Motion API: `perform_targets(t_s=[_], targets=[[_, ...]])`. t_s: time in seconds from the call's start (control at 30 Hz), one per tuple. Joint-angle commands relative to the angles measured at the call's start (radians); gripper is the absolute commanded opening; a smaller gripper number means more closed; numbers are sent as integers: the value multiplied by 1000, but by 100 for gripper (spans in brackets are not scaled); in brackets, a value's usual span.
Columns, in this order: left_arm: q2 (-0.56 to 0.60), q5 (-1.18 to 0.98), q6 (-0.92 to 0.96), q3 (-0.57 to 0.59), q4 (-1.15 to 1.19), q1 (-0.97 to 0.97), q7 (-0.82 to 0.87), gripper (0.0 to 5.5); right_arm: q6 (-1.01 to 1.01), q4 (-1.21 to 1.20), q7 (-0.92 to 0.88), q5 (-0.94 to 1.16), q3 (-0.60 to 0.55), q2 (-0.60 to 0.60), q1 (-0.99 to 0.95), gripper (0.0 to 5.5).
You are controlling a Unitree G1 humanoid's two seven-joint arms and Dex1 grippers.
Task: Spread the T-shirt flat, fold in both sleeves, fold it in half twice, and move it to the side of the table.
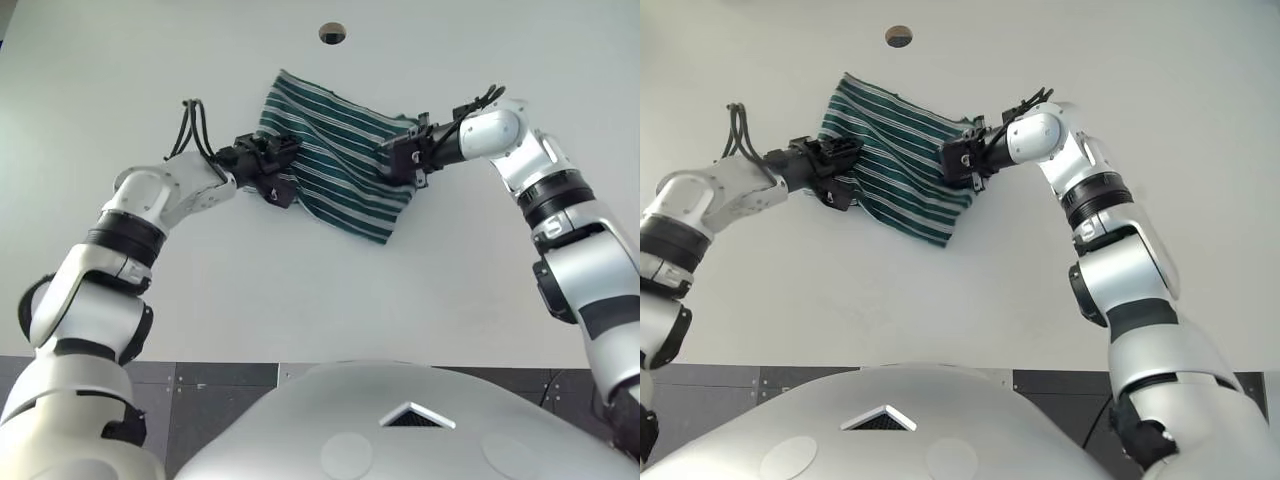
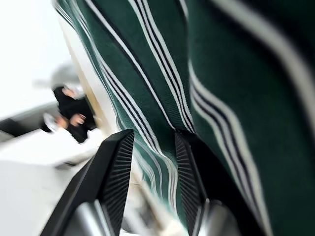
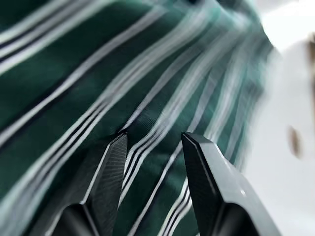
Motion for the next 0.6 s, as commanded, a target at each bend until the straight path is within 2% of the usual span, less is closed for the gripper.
perform_targets(t_s=[0.03, 0.17, 0.23, 0.3, 0.37, 0.47, 0.53, 0.6], targets=[[-236, 445, -10, -414, 279, -388, 344, 155, 361, -527, 395, 144, 246, -13, 215, 203], [-325, 503, 7, -523, 328, -449, 555, 155, 375, -437, 300, 105, 246, 58, 206, 203], [-286, 492, 7, -546, 281, -437, 642, 155, 380, -413, 275, 111, 234, 68, 210, 203], [-181, 466, 8, -529, 212, -423, 703, 155, 371, -403, 262, 123, 209, 47, 213, 203], [-62, 419, -7, -481, 146, -421, 733, 155, 378, -437, 259, 149, 170, 11, 219, 203], [145, 294, -42, -345, 17, -393, 718, 155, 415, -545, 276, 211, 98, -58, 241, 203], [284, 134, -103, -202, -164, -380, 588, 155, 485, -664, 304, 308, 29, -111, 278, 203], [375, -76, -133, -61, -344, -323, 445, 155, 590, -776, 323, 438, -51, -147, 302, 203]])
